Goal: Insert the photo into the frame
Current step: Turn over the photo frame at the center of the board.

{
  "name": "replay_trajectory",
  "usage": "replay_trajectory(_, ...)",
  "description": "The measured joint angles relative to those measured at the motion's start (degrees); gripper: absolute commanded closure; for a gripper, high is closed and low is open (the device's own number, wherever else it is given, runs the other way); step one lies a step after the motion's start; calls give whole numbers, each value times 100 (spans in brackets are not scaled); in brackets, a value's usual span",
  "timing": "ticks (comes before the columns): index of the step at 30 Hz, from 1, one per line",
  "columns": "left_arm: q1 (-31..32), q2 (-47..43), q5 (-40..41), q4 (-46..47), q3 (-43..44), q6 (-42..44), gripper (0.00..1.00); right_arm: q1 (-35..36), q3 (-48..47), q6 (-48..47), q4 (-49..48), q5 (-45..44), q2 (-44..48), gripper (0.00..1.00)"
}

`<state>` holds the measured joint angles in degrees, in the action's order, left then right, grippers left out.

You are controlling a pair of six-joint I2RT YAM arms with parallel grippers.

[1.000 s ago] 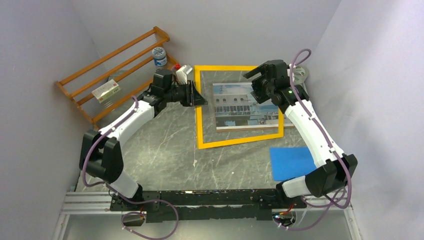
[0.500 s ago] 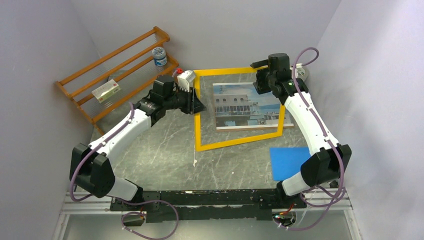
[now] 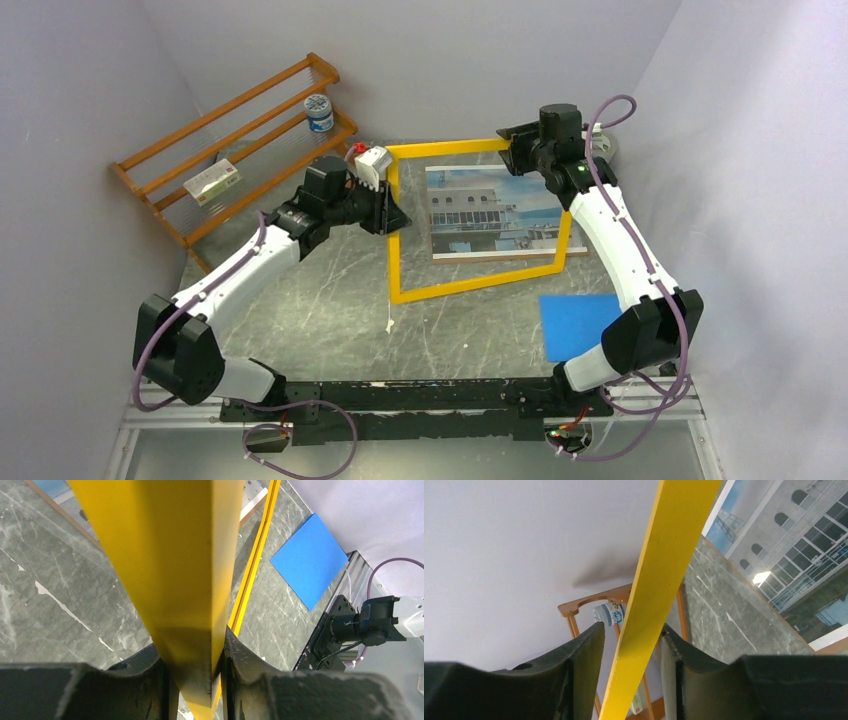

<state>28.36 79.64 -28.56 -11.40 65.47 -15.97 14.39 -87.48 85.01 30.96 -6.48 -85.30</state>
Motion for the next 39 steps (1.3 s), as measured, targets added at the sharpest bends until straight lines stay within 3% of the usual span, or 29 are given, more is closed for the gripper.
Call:
replay_trajectory(5,-2,-216,39,94,-184,22,97,2,76,52,-131,57,2,71)
replay_trajectory(9,-2,-374,79,199,-374,7,87,13,153,221,-225,190,17,80)
replay_trajectory(11,-2,-409,98,219,-415,4,74,15,240,269,-321,234,66,82)
replay_trajectory(14,2,-444,103,210,-422,15,38,13,413,343,-468,258,203,85)
replay_trajectory(17,2,-501,144,136,-424,46,22,11,518,369,-455,278,382,86)
replay_trajectory(29,-13,-1585,-284,-1327,-131,328,15,-20,522,-11,-468,203,1609,87)
replay_trajectory(39,-13,-1801,-280,-1958,1429,407,12,-35,289,-1003,-763,739,1506,87)
